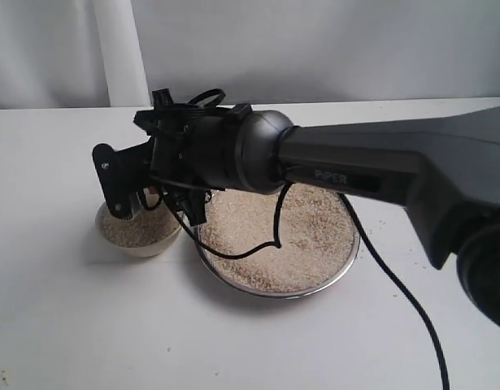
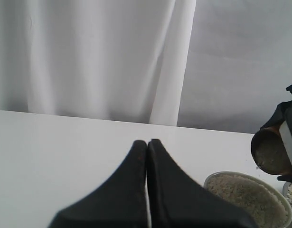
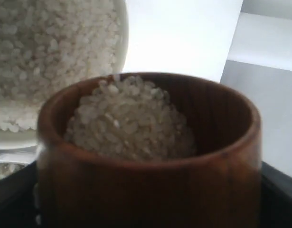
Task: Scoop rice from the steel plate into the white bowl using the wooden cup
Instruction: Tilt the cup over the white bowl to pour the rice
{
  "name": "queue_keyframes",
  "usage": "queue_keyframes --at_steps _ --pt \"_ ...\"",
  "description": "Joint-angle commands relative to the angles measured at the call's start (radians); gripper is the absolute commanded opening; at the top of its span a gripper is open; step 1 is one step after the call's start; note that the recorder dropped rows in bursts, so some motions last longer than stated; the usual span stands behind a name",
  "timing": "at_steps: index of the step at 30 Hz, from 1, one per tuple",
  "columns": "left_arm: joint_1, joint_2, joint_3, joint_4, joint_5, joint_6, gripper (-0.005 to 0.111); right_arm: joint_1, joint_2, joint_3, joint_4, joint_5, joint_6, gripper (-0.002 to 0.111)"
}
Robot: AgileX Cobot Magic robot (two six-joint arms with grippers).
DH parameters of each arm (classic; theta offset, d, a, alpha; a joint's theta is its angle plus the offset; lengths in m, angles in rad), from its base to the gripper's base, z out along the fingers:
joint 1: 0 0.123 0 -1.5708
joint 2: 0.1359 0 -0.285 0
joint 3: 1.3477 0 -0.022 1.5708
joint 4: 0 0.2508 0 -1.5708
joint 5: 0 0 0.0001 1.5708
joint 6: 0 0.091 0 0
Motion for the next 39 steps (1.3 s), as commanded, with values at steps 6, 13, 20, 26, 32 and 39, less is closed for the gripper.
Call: queue_keyframes --at_steps 6,13,20,26,32,39 --pt "-0.005 0.001 0.002 -0.005 -0.003 -0.005 0.0 0.041 0.02 -0.007 -0.186 0.048 0.045 0.0" --pt "-0.005 0.001 0.002 -0.005 -0.003 -0.005 0.0 0.067 0.02 -0.007 -0.316 0.116 0.045 0.0" --pt "-0.005 0.001 0.002 -0.005 -0.003 -0.005 0.0 0.067 0.02 -0.007 -0.322 0.116 0.012 0.0" --pt "-0.005 0.001 0.002 -0.005 -0.003 -0.005 0.0 0.067 0.02 -0.007 -0.324 0.109 -0.007 0.0" --pt "-0.005 0.001 0.002 -0.005 -0.003 -0.005 0.0 0.067 0.02 -0.007 -0.326 0.076 -0.029 0.0" --pt "-0.005 0.001 0.002 -0.005 -0.003 -0.005 0.0 0.068 0.02 -0.007 -0.326 0.017 -0.033 0.0"
